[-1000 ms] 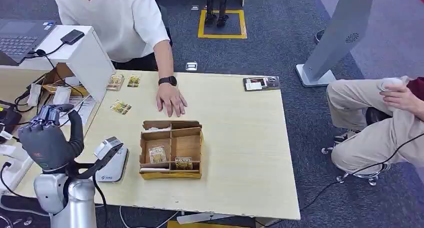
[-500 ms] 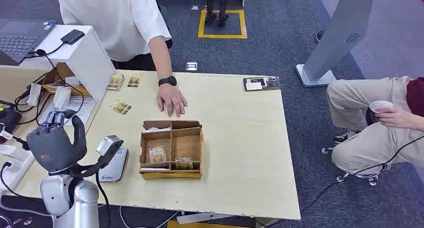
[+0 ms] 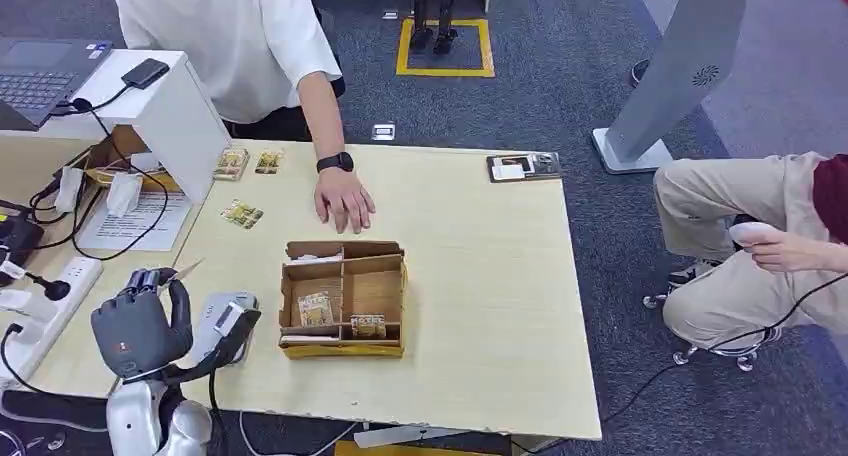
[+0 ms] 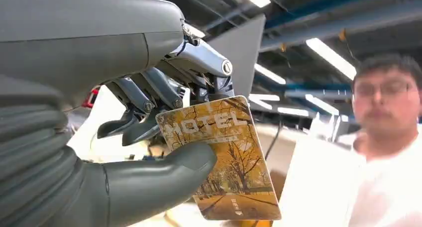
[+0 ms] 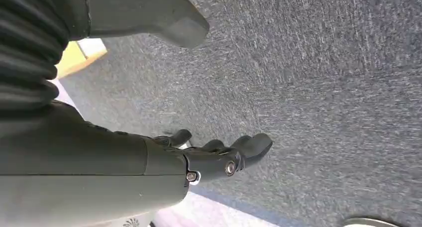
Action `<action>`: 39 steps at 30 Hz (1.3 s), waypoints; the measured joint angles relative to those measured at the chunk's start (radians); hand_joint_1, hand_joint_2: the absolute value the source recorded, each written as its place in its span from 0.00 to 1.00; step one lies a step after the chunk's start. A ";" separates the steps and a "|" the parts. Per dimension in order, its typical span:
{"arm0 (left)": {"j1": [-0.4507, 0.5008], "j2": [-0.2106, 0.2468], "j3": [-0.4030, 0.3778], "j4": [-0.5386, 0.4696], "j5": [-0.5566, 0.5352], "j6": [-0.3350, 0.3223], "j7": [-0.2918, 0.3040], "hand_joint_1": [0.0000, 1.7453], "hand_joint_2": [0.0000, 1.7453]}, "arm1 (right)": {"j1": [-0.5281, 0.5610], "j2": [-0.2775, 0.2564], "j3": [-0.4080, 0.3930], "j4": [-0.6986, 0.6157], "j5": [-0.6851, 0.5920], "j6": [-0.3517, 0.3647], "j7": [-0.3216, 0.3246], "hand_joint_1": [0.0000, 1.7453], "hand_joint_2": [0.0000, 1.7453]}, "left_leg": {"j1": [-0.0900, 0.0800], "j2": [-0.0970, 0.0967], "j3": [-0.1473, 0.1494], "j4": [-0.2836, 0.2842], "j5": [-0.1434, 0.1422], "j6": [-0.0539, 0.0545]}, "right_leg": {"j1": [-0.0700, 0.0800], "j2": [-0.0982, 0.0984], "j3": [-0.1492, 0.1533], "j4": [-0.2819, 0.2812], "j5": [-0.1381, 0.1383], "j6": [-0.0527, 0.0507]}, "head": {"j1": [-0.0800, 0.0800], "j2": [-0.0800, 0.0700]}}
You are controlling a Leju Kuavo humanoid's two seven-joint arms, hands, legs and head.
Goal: Pass the card to the sensor for recognition and then transmit it.
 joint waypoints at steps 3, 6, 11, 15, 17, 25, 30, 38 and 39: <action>0.008 0.000 -0.013 0.041 -0.037 0.000 0.042 1.00 1.00 | 0.001 0.000 0.000 0.000 -0.002 0.000 -0.001 0.00 1.00 | 0.000 0.000 0.000 0.000 0.000 0.000 | 0.000 0.000 0.000 0.000 0.000 0.000 | 0.000 0.000; 0.011 0.000 -0.015 0.071 -0.043 0.000 0.073 1.00 1.00 | 0.001 0.000 0.000 0.000 -0.004 0.000 -0.001 0.00 1.00 | 0.000 0.000 0.000 0.000 0.000 0.000 | 0.000 0.000 0.000 0.000 0.000 0.000 | 0.000 0.000; 0.023 0.002 -0.015 0.112 -0.033 0.001 0.113 1.00 1.00 | 0.002 0.000 -0.007 0.000 -0.006 0.000 -0.001 0.00 1.00 | 0.000 0.000 0.000 0.000 0.000 0.000 | 0.000 0.000 0.000 0.000 0.000 0.000 | 0.000 0.000; 0.040 0.003 -0.015 0.133 -0.027 0.001 0.121 1.00 1.00 | 0.002 0.000 -0.008 0.000 -0.009 0.000 -0.001 0.00 1.00 | 0.000 0.000 0.000 0.000 0.000 0.000 | 0.000 0.000 0.000 0.000 0.000 0.000 | 0.000 0.000; 0.045 0.003 -0.015 0.140 -0.027 0.002 0.121 1.00 1.00 | 0.002 0.000 -0.008 0.000 -0.010 0.000 -0.001 0.00 1.00 | 0.000 0.000 0.000 0.000 0.000 0.000 | 0.000 0.000 0.000 0.000 0.000 0.000 | 0.000 0.000; 0.063 0.007 -0.015 0.157 -0.018 0.002 0.120 1.00 1.00 | 0.006 0.000 -0.010 0.000 -0.016 0.000 -0.012 0.00 1.00 | 0.000 0.000 0.000 0.000 0.000 0.000 | 0.000 0.000 0.000 0.000 0.000 0.000 | 0.000 0.000; 0.065 0.008 -0.015 0.169 -0.020 0.002 0.113 1.00 1.00 | 0.007 0.000 -0.010 0.001 -0.019 0.000 -0.014 0.00 1.00 | 0.000 0.000 0.000 0.000 0.000 0.000 | 0.000 0.000 0.000 0.000 0.000 0.000 | 0.000 0.000; 0.068 0.010 -0.026 0.191 -0.052 0.002 0.106 1.00 1.00 | 0.007 0.000 -0.010 0.001 -0.022 0.000 -0.018 0.00 1.00 | 0.000 0.000 0.000 0.000 0.000 0.000 | 0.000 0.000 0.000 0.000 0.000 0.000 | 0.000 0.000; 0.068 0.010 -0.028 0.194 -0.055 0.002 0.106 1.00 1.00 | 0.007 0.000 -0.010 0.001 -0.022 0.000 -0.018 0.00 1.00 | 0.000 0.000 0.000 0.000 0.000 0.000 | 0.000 0.000 0.000 0.000 0.000 0.000 | 0.000 0.000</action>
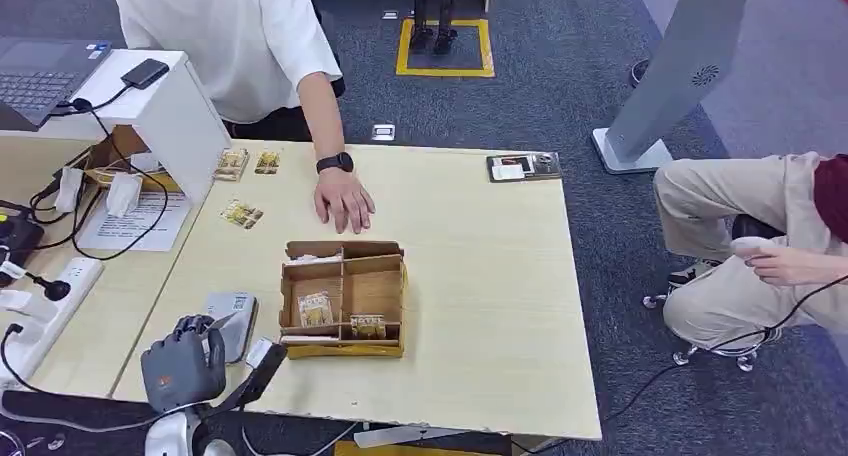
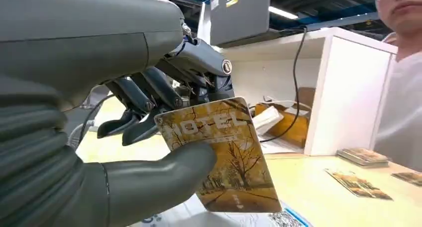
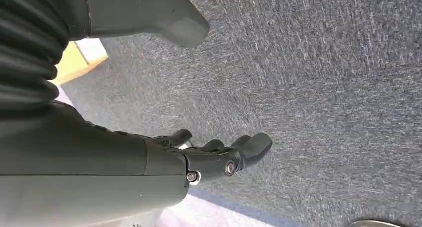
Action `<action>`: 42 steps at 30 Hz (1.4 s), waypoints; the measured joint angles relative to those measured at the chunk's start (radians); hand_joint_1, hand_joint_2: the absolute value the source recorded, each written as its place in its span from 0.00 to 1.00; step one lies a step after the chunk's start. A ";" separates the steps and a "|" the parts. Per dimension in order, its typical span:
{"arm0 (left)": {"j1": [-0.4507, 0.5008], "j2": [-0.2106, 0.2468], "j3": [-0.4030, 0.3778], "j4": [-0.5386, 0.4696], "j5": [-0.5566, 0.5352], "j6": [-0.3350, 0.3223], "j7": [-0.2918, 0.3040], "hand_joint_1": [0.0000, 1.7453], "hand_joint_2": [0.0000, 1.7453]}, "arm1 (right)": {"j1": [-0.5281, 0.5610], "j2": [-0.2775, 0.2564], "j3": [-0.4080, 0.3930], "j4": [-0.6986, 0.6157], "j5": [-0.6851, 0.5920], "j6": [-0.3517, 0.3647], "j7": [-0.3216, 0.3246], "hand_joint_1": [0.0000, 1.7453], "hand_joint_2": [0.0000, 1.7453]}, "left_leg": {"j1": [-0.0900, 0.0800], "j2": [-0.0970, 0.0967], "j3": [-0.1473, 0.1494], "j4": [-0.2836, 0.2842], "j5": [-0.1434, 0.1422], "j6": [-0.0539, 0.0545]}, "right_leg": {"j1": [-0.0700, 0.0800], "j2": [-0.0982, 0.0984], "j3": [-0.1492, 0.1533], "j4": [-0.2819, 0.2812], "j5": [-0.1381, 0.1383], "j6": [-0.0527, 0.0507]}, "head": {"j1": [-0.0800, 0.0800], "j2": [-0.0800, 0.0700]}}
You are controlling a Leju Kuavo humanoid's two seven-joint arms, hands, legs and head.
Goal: Pass the card to the sensor for recognition and then transmit it.
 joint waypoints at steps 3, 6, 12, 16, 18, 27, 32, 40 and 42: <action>0.000 0.002 -0.004 0.011 -0.018 0.000 0.004 1.00 1.00 | 0.000 0.000 0.000 0.000 0.000 0.000 -0.001 0.00 1.00 | 0.000 0.000 0.000 0.000 0.000 0.000 | 0.000 0.000 0.000 0.000 0.000 0.000 | 0.000 0.000; 0.000 0.007 -0.014 0.027 -0.032 0.002 0.015 1.00 1.00 | 0.000 0.000 0.000 0.000 0.000 0.000 -0.003 0.00 1.00 | 0.000 0.000 0.000 0.000 0.000 0.000 | 0.000 0.000 0.000 0.000 0.000 0.000 | 0.000 0.000; -0.002 0.017 -0.036 0.068 -0.035 0.003 0.019 1.00 1.00 | 0.000 0.000 -0.001 0.000 -0.001 0.000 -0.012 0.00 1.00 | 0.000 0.000 0.000 0.000 0.000 0.000 | 0.000 0.000 0.000 0.000 0.000 0.000 | 0.000 0.000; -0.003 0.022 -0.044 0.084 -0.035 0.003 0.019 1.00 1.00 | 0.000 0.000 -0.002 0.000 -0.001 0.000 -0.013 0.00 1.00 | 0.000 0.000 0.001 0.000 0.000 0.000 | 0.000 0.000 0.001 0.000 0.000 0.000 | 0.000 0.000; -0.003 0.024 -0.045 0.088 -0.035 0.003 0.019 1.00 1.00 | 0.000 0.000 -0.003 0.000 -0.001 0.000 -0.013 0.00 1.00 | 0.000 0.000 0.001 0.000 0.000 0.000 | 0.000 0.000 0.001 0.000 0.000 0.000 | 0.000 0.000; -0.012 0.036 -0.060 0.118 -0.025 0.003 0.040 1.00 1.00 | 0.001 0.000 -0.006 0.000 -0.001 0.000 -0.016 0.00 1.00 | 0.000 0.000 0.002 0.000 0.000 0.000 | 0.000 0.000 0.002 0.000 0.000 0.000 | 0.000 0.000; -0.014 0.042 -0.071 0.124 -0.022 0.003 0.053 1.00 1.00 | 0.000 0.000 -0.006 0.000 -0.002 0.000 -0.017 0.00 1.00 | 0.000 0.000 0.002 0.000 0.000 0.000 | 0.000 0.000 0.002 0.000 0.000 0.000 | 0.000 0.000; -0.015 0.049 -0.076 0.129 -0.018 0.003 0.055 1.00 1.00 | 0.001 0.000 -0.006 0.000 -0.002 0.000 -0.018 0.00 1.00 | 0.000 0.000 0.002 0.000 0.000 0.000 | 0.000 0.000 0.002 0.000 0.000 0.000 | 0.000 0.000; -0.017 0.049 -0.077 0.129 -0.001 0.003 0.055 1.00 1.00 | 0.000 0.000 -0.006 0.000 -0.001 0.000 -0.018 0.00 1.00 | 0.000 0.000 0.002 0.000 0.000 0.000 | 0.000 0.000 0.002 0.000 0.000 0.000 | 0.000 0.000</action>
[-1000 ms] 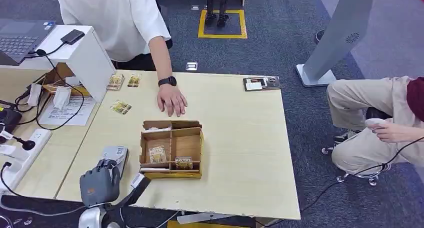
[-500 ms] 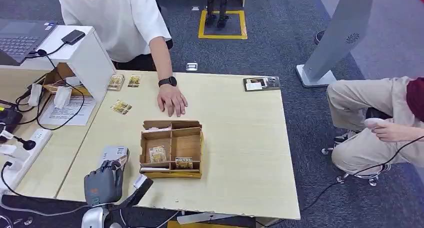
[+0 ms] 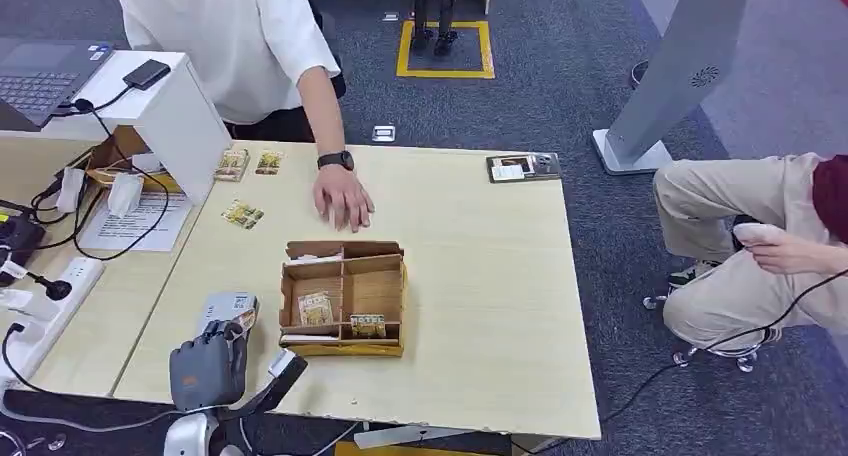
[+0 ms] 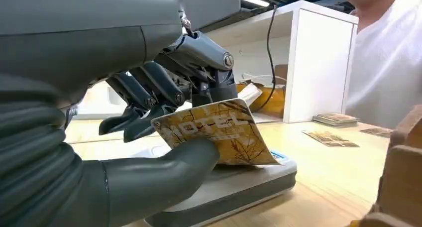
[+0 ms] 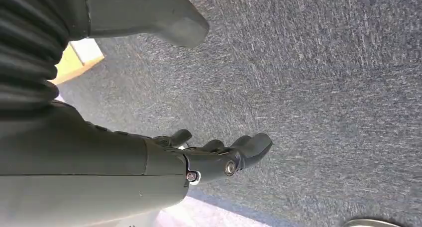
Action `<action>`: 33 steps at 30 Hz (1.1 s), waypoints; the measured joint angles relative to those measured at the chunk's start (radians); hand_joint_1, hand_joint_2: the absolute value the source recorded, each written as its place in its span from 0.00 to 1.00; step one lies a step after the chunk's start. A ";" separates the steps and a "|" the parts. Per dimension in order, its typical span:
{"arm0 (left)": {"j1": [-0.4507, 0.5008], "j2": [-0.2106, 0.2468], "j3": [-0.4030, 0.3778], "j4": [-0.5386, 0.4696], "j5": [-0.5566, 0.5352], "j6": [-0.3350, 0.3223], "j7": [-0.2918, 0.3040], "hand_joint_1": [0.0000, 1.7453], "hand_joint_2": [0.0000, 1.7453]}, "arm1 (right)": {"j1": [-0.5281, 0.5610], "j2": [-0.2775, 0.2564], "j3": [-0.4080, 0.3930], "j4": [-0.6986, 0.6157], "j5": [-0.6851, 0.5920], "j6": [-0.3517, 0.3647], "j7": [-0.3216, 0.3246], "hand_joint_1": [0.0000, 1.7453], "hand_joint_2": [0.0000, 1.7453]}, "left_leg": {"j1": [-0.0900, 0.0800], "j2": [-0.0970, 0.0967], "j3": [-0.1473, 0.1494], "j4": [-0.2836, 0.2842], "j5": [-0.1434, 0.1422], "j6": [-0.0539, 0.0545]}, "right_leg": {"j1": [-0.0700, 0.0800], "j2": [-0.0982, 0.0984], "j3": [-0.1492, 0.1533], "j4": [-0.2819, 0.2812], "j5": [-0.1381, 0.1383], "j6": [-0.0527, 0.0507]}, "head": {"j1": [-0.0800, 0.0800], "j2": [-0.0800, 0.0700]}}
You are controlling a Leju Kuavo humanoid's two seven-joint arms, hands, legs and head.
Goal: Pass the card to the sensor for recognition and then transmit it.
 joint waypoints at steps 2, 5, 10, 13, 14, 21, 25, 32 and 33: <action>-0.003 0.000 0.000 0.000 0.012 0.000 0.000 1.00 1.00 | 0.000 0.000 0.000 0.000 0.000 0.000 0.000 0.00 1.00 | 0.000 0.000 0.000 0.000 0.000 0.000 | 0.000 0.000 0.000 0.000 0.000 0.000 | 0.000 0.000; -0.005 0.000 0.000 0.000 0.014 0.000 0.000 1.00 1.00 | 0.000 0.000 0.000 0.000 0.000 0.000 0.000 0.00 1.00 | 0.000 0.000 0.000 0.000 0.000 0.000 | 0.000 0.000 0.000 0.000 0.000 0.000 | 0.000 0.000; -0.006 -0.001 -0.001 -0.011 0.133 0.001 -0.063 1.00 1.00 | 0.000 0.000 0.000 0.000 0.004 0.000 0.000 0.00 1.00 | 0.000 0.000 0.000 0.000 0.000 0.000 | 0.000 0.000 0.000 0.000 0.000 0.000 | 0.000 0.000; -0.008 -0.023 0.010 -0.058 0.348 0.001 -0.256 1.00 1.00 | 0.000 0.000 0.000 0.000 0.010 0.000 0.000 0.00 1.00 | 0.000 -0.001 0.000 0.000 0.000 0.000 | 0.000 -0.001 0.000 0.000 0.000 0.000 | 0.000 0.000; -0.010 -0.032 0.015 -0.068 0.409 0.001 -0.312 1.00 1.00 | 0.000 0.000 0.000 0.000 0.010 0.000 0.000 0.00 1.00 | 0.000 -0.001 0.000 0.000 0.000 0.000 | 0.000 -0.001 0.000 0.000 0.000 0.000 | 0.000 0.000; -0.066 -0.063 0.021 -0.166 0.614 0.000 -0.435 1.00 1.00 | -0.002 0.000 0.002 0.000 0.025 0.000 -0.001 0.00 1.00 | 0.000 0.000 -0.001 0.000 0.000 0.001 | 0.000 0.000 -0.002 0.000 0.001 0.000 | 0.001 0.000; -0.109 -0.061 0.016 -0.180 0.632 -0.002 -0.394 1.00 1.00 | -0.005 0.000 0.004 0.000 0.035 0.000 -0.002 0.00 1.00 | 0.000 0.000 -0.001 0.000 0.001 0.000 | 0.000 0.000 -0.001 0.000 0.001 0.000 | 0.001 0.000; -0.215 -0.048 -0.019 -0.171 0.670 -0.016 -0.319 1.00 1.00 | -0.009 0.003 0.010 0.000 0.047 0.000 -0.010 0.00 1.00 | 0.000 0.000 -0.001 0.000 0.001 0.000 | 0.000 0.000 -0.001 0.000 0.001 0.000 | 0.001 0.000; -0.229 -0.045 -0.026 -0.166 0.679 -0.018 -0.306 1.00 1.00 | -0.009 0.004 0.010 0.000 0.050 0.000 -0.010 0.00 1.00 | 0.000 0.000 -0.002 0.000 0.001 0.000 | 0.000 0.000 -0.002 0.000 0.001 0.000 | 0.001 0.000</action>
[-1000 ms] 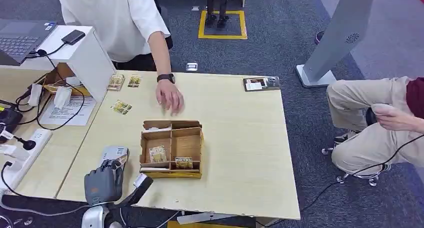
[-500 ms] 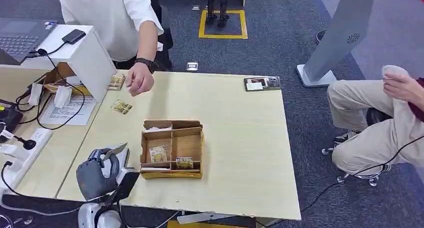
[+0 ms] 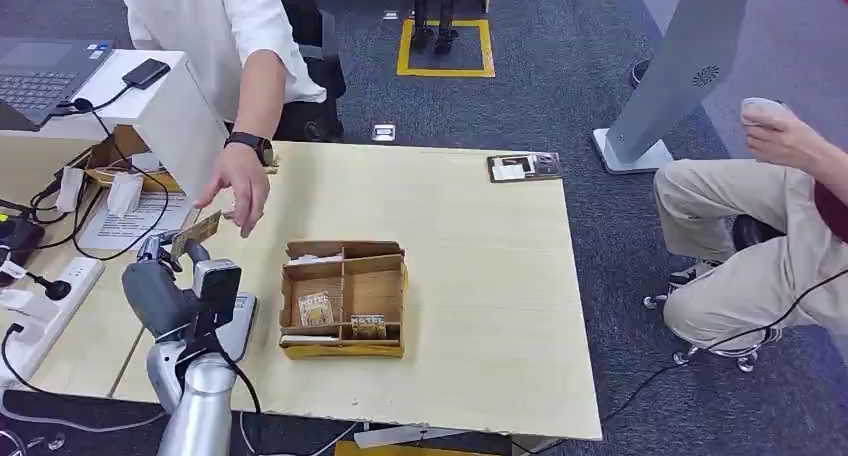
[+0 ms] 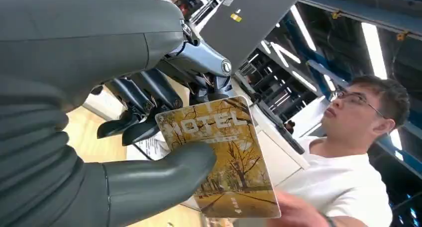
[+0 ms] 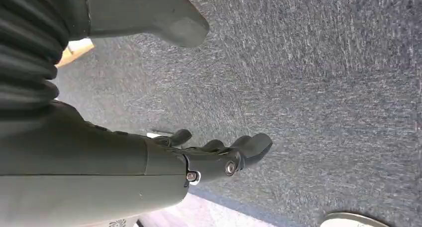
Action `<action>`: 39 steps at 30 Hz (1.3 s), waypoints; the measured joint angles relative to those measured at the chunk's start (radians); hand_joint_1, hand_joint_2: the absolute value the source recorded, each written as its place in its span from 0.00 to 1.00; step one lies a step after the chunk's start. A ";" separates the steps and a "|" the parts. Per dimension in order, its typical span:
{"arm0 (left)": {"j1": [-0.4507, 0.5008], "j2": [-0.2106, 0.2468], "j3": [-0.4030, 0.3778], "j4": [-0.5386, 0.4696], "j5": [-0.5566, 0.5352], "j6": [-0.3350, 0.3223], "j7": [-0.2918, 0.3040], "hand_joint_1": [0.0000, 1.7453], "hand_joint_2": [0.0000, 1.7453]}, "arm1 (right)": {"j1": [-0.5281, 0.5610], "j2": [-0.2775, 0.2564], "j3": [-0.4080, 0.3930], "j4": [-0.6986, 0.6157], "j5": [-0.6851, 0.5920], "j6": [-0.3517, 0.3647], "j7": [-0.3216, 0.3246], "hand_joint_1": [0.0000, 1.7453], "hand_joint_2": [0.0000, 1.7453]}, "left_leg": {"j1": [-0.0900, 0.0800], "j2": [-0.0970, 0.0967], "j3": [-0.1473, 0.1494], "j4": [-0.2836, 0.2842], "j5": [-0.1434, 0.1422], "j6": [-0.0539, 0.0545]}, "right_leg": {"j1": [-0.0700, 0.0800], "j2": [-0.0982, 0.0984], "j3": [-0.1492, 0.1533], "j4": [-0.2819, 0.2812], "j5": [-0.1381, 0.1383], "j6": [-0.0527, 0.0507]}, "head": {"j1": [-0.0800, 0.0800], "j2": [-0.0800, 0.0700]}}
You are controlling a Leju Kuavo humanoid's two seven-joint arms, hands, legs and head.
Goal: Pass the card to the sensor for recognition and then transmit it.
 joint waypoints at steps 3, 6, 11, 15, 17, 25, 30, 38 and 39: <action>-0.043 0.013 -0.022 0.026 0.012 -0.002 0.039 1.00 1.00 | -0.003 0.003 0.004 0.000 0.004 0.000 0.000 0.00 1.00 | 0.000 0.000 0.000 0.000 0.000 0.000 | 0.000 0.000 0.000 0.000 0.000 0.000 | 0.000 0.000; -0.081 0.025 -0.034 0.059 0.013 -0.001 0.072 1.00 1.00 | -0.005 0.004 0.007 0.000 0.004 0.000 -0.005 0.00 1.00 | 0.000 0.000 0.000 0.000 0.000 0.000 | 0.000 0.000 0.000 0.000 0.000 0.000 | 0.000 0.000; -0.113 0.037 -0.044 0.092 0.013 0.000 0.077 1.00 1.00 | -0.005 0.004 0.007 0.000 0.004 0.000 -0.005 0.00 1.00 | 0.000 0.000 0.000 0.000 0.000 0.000 | 0.000 0.000 0.000 0.000 0.000 0.000 | 0.000 0.000; -0.121 0.041 -0.048 0.103 0.013 0.000 0.077 1.00 1.00 | -0.005 0.004 0.007 0.000 0.004 0.000 -0.006 0.00 1.00 | 0.000 0.000 0.000 0.000 0.000 0.000 | 0.000 0.000 0.000 0.000 0.000 0.000 | 0.000 0.000; -0.126 0.043 -0.051 0.108 0.016 0.000 0.083 1.00 1.00 | -0.005 0.004 0.007 0.000 0.004 0.000 -0.006 0.00 1.00 | 0.000 0.000 0.000 0.000 0.000 0.000 | 0.000 0.000 -0.001 0.000 0.000 0.000 | 0.000 0.000; -0.171 0.056 -0.084 0.162 0.099 -0.016 0.108 0.00 1.00 | -0.008 0.007 0.008 0.000 -0.005 0.000 -0.010 0.00 1.00 | 0.000 0.000 0.000 0.000 0.000 0.000 | 0.000 0.000 -0.001 0.000 0.000 0.000 | 0.000 0.000; -0.163 0.070 -0.095 0.174 0.169 -0.014 0.099 0.00 1.00 | -0.007 0.007 0.008 0.000 -0.011 0.000 -0.009 0.00 1.00 | 0.000 0.000 -0.001 0.000 0.000 0.000 | 0.000 0.001 -0.001 0.000 0.000 0.000 | 0.000 0.000; -0.128 0.093 -0.110 0.180 0.263 -0.016 0.071 0.00 1.00 | -0.007 0.002 0.002 0.000 -0.012 0.000 -0.011 0.00 1.00 | 0.000 0.000 -0.001 0.000 0.000 0.000 | 0.000 0.000 -0.001 0.000 0.000 0.000 | 0.000 0.000; -0.124 0.095 -0.115 0.180 0.275 -0.019 0.065 0.00 1.00 | -0.006 0.001 -0.003 0.000 -0.016 0.000 -0.016 0.00 1.00 | 0.000 0.000 -0.001 0.000 0.000 0.000 | 0.000 0.000 -0.001 0.000 0.000 0.000 | 0.000 0.000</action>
